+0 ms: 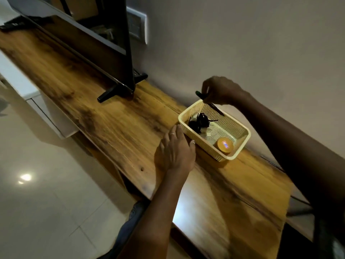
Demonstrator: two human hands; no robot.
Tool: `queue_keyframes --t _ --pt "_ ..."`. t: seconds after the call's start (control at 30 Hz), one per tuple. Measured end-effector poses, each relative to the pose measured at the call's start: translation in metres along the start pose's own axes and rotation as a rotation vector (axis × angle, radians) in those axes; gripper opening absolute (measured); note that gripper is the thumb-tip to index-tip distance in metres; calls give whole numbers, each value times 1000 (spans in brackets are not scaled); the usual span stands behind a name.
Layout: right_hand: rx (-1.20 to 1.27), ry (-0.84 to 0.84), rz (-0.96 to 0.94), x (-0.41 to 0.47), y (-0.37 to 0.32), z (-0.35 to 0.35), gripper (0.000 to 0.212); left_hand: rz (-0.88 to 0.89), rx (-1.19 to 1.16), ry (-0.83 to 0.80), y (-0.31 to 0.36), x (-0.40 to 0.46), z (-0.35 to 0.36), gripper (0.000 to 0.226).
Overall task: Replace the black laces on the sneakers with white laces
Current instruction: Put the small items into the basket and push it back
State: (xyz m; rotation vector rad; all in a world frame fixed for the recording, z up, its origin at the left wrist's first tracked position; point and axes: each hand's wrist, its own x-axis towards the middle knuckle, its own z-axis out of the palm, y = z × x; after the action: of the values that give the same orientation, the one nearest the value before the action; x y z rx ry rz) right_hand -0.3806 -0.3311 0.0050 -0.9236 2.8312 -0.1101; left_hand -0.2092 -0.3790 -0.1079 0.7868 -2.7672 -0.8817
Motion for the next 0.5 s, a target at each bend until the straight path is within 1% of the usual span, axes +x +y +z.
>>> queue_keyframes --t 0.1,0.2,0.27,0.4,0.5 --pt "44 -148 164 -18 34 5 23 74 -22 -13 7 -3 4 65" --pt "115 -219 235 -27 54 22 26 140 -23 -44 12 -5 8 66" --pt "125 -197 257 -26 63 36 28 165 -5 -76 16 -6 12 67" --pt "11 -115 255 -20 69 64 32 174 46 -137 18 -7 19 68" --pt "-50 -65 245 -18 70 80 32 183 83 -158 18 -6 22 68"
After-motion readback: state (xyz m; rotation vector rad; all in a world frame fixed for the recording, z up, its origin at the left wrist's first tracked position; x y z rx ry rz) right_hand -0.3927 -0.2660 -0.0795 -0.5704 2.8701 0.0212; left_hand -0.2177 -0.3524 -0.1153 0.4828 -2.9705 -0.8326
